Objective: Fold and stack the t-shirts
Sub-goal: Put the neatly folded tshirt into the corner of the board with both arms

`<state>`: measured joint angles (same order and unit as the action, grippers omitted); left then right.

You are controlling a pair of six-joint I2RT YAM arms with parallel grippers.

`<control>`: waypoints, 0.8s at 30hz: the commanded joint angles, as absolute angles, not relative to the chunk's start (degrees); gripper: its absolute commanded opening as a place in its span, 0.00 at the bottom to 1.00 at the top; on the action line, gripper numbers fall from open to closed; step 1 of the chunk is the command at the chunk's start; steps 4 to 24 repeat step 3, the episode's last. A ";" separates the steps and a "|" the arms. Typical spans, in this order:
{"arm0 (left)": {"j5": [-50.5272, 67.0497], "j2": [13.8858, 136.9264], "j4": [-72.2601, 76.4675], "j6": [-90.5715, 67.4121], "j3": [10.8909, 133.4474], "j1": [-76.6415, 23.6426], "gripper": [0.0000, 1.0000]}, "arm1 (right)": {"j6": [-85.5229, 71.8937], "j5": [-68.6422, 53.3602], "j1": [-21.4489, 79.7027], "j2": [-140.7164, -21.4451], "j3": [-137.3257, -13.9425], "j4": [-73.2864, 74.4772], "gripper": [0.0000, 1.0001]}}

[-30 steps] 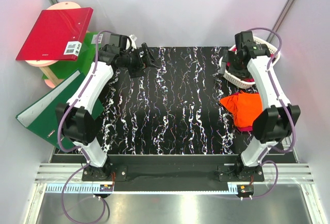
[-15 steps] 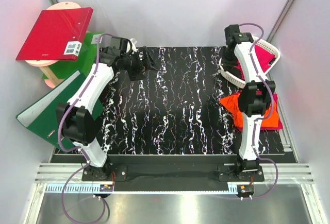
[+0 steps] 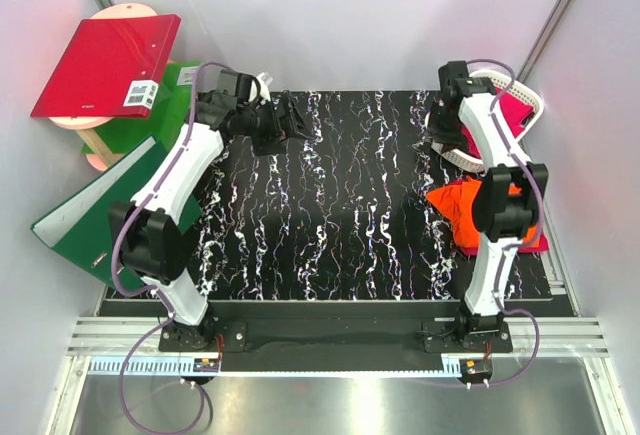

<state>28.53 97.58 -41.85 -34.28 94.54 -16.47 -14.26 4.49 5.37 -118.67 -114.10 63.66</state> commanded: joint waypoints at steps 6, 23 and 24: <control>29.28 94.75 -36.48 -32.34 96.06 -16.61 0.99 | -14.15 8.93 5.71 -105.39 -106.00 53.19 0.85; 29.28 94.75 -36.48 -32.34 96.06 -16.61 0.99 | -14.15 8.93 5.71 -105.39 -106.00 53.19 0.85; 29.28 94.75 -36.48 -32.34 96.06 -16.61 0.99 | -14.15 8.93 5.71 -105.39 -106.00 53.19 0.85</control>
